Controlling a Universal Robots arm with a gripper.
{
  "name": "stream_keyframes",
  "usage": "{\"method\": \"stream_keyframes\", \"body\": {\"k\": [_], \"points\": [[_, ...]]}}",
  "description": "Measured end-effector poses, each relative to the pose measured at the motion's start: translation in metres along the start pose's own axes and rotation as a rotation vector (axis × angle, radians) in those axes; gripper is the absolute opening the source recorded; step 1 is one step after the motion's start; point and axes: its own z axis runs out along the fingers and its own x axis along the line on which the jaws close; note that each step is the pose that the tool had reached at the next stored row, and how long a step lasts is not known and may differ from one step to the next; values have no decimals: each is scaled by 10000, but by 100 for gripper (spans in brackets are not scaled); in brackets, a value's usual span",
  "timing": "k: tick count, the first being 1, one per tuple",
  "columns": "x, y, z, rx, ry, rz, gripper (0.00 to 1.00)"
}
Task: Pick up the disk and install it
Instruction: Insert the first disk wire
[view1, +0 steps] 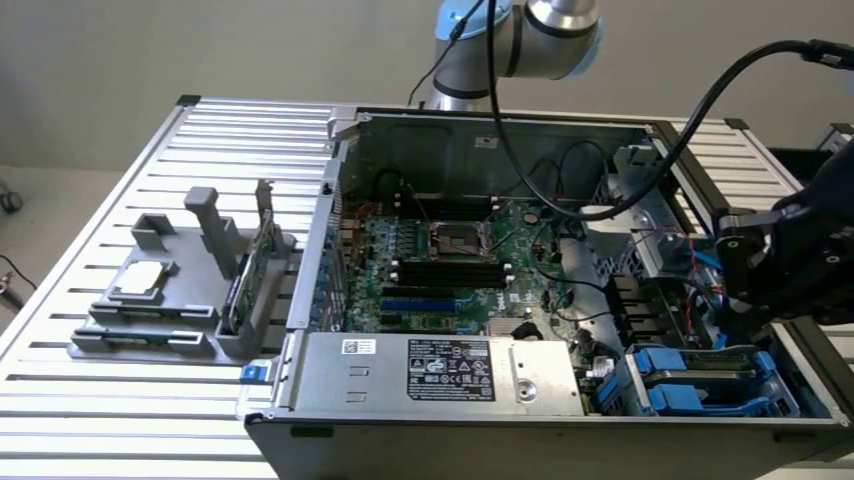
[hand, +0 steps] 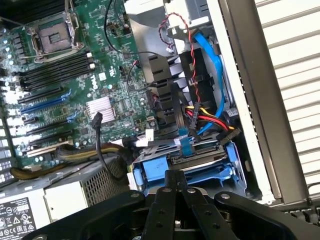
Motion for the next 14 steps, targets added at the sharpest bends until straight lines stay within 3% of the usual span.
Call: {"method": "stream_keyframes", "body": {"k": [14], "points": [[-1,0,6,-70,46,1384,11]]}}
